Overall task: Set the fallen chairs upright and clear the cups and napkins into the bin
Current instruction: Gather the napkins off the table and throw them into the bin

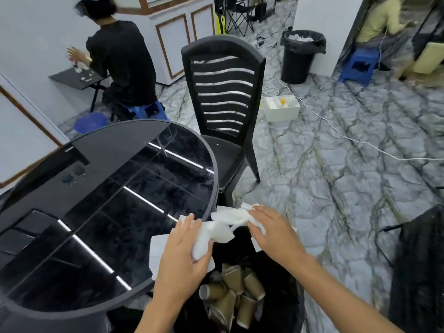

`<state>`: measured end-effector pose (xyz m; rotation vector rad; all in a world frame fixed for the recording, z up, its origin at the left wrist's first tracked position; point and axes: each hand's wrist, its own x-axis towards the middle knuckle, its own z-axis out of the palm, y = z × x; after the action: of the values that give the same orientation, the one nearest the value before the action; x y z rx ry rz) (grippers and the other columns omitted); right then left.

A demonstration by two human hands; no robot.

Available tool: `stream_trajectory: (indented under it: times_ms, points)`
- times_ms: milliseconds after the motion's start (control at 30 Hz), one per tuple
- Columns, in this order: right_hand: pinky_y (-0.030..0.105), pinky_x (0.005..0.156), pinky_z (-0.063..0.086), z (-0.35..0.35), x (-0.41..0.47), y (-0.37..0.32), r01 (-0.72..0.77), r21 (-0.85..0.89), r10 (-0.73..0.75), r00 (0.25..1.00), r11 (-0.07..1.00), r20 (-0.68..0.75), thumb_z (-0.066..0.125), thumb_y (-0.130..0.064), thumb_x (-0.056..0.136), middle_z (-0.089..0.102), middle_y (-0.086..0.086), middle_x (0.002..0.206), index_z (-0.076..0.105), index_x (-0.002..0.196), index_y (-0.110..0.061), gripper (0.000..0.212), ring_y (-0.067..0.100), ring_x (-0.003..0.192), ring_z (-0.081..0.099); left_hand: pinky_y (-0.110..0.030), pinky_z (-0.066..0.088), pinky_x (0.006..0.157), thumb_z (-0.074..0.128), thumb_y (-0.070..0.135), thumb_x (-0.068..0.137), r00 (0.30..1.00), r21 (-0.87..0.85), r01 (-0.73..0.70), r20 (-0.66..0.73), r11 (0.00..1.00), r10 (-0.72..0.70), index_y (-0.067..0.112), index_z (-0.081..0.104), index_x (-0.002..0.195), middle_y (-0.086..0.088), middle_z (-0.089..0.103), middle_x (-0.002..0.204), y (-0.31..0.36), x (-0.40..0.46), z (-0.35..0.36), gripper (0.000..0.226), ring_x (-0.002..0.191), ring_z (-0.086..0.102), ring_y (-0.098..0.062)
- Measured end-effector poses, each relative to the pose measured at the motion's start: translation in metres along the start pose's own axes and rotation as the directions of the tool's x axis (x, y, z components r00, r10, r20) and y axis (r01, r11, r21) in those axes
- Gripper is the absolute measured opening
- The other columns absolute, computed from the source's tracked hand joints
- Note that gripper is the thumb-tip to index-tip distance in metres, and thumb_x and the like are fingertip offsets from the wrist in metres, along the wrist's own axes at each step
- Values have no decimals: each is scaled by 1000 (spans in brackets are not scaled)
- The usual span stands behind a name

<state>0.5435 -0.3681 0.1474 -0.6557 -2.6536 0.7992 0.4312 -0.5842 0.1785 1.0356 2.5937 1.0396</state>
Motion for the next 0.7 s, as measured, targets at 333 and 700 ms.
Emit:
stream_trajectory:
  times_ms: [333, 700]
  points:
    - [29, 101, 41, 16, -60, 30, -70, -29, 70, 998, 997, -9, 43, -46, 90, 69, 3, 121, 70, 119, -16, 49, 13, 116, 53, -23, 13, 122, 64, 30, 81, 983, 92, -164, 97, 982, 155, 21, 52, 140, 8, 38, 153, 7, -24, 46, 61, 148, 25, -14]
    - [37, 109, 40, 60, -93, 46, -168, -59, 174, 979, 984, 110, 48, -50, 87, 64, 6, 129, 63, 128, -10, 60, 23, 124, 56, -37, 31, 118, 71, 34, 88, 973, 69, 45, 225, 997, -59, 19, 44, 147, 4, 33, 159, -44, -33, 89, 66, 151, 21, -21]
